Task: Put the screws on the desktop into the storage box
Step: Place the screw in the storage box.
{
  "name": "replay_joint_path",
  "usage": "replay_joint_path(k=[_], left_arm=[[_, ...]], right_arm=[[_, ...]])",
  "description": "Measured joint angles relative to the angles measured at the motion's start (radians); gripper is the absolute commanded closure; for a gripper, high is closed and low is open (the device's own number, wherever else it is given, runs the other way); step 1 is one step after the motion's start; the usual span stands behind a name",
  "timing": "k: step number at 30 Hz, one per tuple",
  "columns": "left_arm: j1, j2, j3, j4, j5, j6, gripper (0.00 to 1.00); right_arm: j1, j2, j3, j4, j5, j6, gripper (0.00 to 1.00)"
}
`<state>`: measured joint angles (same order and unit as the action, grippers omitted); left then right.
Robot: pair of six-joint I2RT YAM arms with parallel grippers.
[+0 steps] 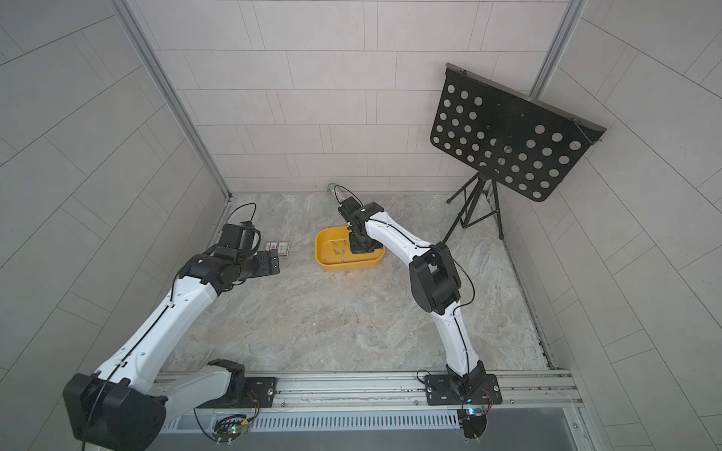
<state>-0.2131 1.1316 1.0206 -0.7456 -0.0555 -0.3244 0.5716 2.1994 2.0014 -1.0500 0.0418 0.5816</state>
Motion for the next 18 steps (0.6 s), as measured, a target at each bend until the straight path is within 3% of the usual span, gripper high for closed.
replay_joint_path(k=[1,7,18], left_arm=[[0.001,0.000,0.000,0.000,0.002,0.000,0.04],[0.009,0.000,0.000,0.000,0.011,0.000,0.04],[0.010,0.000,0.000,0.001,0.042,0.001,0.04]], right_arm=[[-0.004,0.004,0.000,-0.001,-0.004,-0.002,1.00],[0.016,-0.043,-0.070,0.006,-0.040,-0.022,0.77],[0.138,-0.318,-0.360,0.074,-0.073,0.013,0.73]])
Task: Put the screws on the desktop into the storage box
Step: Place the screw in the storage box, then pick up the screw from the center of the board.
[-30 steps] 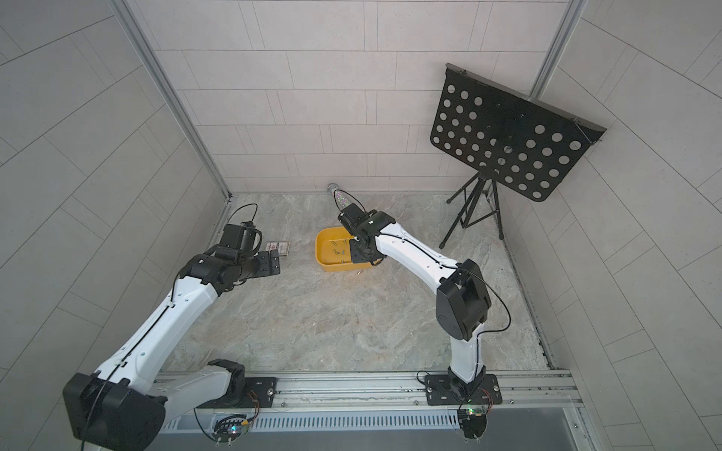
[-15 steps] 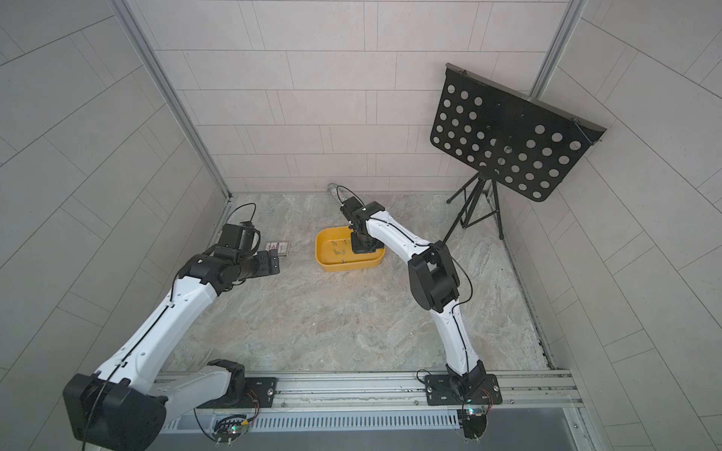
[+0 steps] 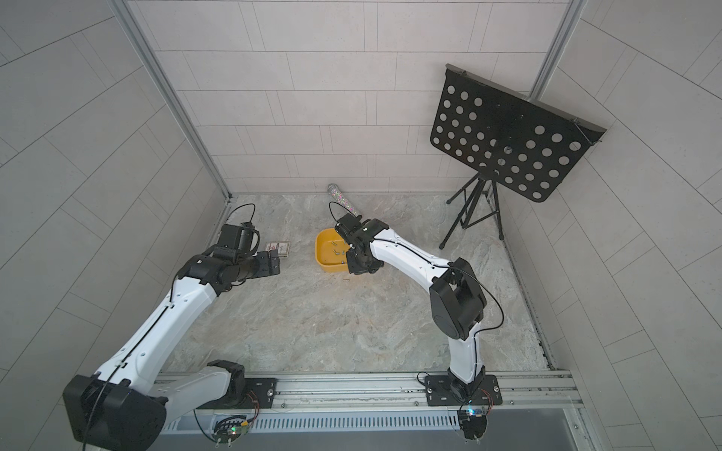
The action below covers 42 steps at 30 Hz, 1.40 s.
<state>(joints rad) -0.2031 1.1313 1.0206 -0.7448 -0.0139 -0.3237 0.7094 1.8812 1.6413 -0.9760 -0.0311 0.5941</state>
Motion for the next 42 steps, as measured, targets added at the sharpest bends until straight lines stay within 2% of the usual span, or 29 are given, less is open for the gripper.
replay_joint_path(k=[4,14,23,31,42], left_arm=[[0.000,0.001,0.000,0.000,0.007,0.000,0.04],[0.000,0.001,0.000,0.000,0.013,0.000,0.04],[0.001,0.001,0.000,0.000,0.013,0.000,0.04],[0.007,0.001,0.000,0.000,0.014,0.000,0.04],[0.009,0.001,0.000,0.000,0.016,0.000,0.04]], right_arm=[[0.032,0.017,-0.007,0.019,-0.022,-0.019,0.74],[0.064,0.194,0.078,-0.001,-0.059,-0.191,0.74],[0.065,0.253,0.155,-0.020,-0.055,-0.328,0.59],[0.065,0.343,0.201,-0.034,-0.054,-0.401,0.56],[0.065,0.369,0.269,-0.038,-0.026,-0.465,0.50]])
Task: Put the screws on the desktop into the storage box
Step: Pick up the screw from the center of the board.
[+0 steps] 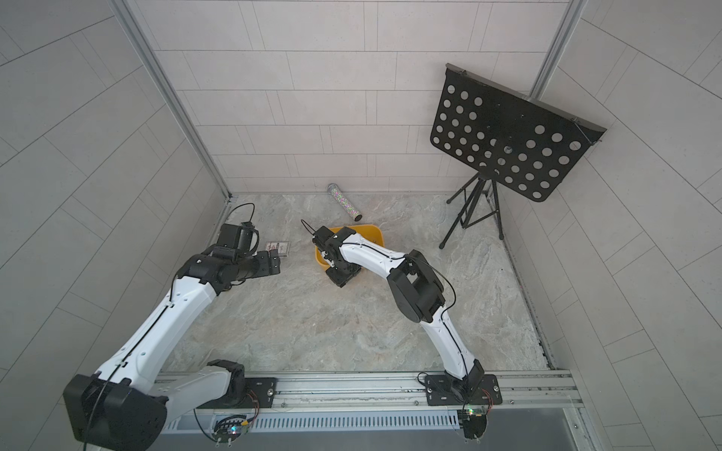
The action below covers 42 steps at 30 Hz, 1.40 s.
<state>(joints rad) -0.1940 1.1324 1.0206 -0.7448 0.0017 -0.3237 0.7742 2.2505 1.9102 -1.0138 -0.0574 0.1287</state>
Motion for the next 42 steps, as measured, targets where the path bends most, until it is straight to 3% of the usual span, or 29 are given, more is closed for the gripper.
replay_joint_path(k=[12,15,19,22,33,42], left_arm=[[0.002,0.000,0.000,0.000,0.003,0.000,0.04],[0.002,0.000,0.000,0.000,0.003,0.000,0.04],[0.002,0.000,0.000,0.000,0.003,0.000,0.04],[0.002,0.000,0.000,0.000,0.004,0.000,0.04],[0.002,0.000,0.000,0.000,0.006,0.000,0.04],[0.005,0.000,0.000,0.000,0.006,0.000,0.04]], right_arm=[[0.000,0.048,0.008,0.031,0.004,-0.045,0.48],[0.000,0.050,0.008,0.043,0.002,-0.051,0.53],[0.000,0.050,0.008,0.048,-0.007,-0.050,0.70],[0.000,0.050,0.008,0.046,-0.010,-0.049,0.74],[-0.001,0.050,-0.014,0.040,-0.024,-0.032,0.76],[0.000,0.022,-0.067,0.052,-0.050,0.000,0.84]])
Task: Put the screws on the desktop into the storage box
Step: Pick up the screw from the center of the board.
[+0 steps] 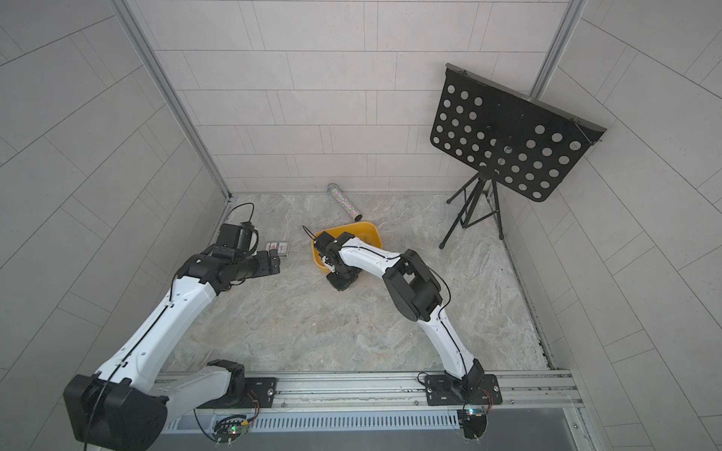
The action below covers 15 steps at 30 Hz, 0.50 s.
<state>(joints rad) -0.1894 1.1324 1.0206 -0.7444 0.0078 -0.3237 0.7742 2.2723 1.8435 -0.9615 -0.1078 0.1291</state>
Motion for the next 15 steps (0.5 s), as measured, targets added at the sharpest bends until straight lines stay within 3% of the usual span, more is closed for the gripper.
replay_joint_path(k=[9,15], left_arm=[[0.002,0.000,0.000,0.000,0.000,0.000,0.04],[0.002,0.000,0.000,0.000,0.000,0.000,0.04]], right_arm=[[0.000,-0.002,-0.003,-0.004,-0.001,0.010,0.98],[0.001,-0.005,-0.002,-0.005,0.000,0.010,1.00]])
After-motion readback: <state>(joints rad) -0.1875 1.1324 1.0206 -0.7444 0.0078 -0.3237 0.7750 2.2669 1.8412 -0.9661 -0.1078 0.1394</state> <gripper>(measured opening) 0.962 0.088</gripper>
